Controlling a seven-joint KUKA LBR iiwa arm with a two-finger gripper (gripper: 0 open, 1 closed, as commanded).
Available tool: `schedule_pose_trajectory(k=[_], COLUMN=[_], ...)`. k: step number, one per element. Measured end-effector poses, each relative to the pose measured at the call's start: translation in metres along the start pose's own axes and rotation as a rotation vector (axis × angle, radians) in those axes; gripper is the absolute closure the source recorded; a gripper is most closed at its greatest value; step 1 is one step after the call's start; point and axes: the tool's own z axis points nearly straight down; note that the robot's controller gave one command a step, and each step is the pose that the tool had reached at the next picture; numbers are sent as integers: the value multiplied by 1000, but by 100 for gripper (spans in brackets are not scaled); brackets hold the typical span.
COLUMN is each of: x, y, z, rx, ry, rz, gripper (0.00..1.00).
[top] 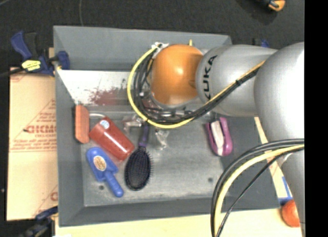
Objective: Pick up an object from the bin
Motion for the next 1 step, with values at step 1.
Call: schedule_pose_trajectory(k=[1], x=[20], y=[-9], z=[-9], rx=[-1], ry=[-2], rz=[28], gripper=[100])
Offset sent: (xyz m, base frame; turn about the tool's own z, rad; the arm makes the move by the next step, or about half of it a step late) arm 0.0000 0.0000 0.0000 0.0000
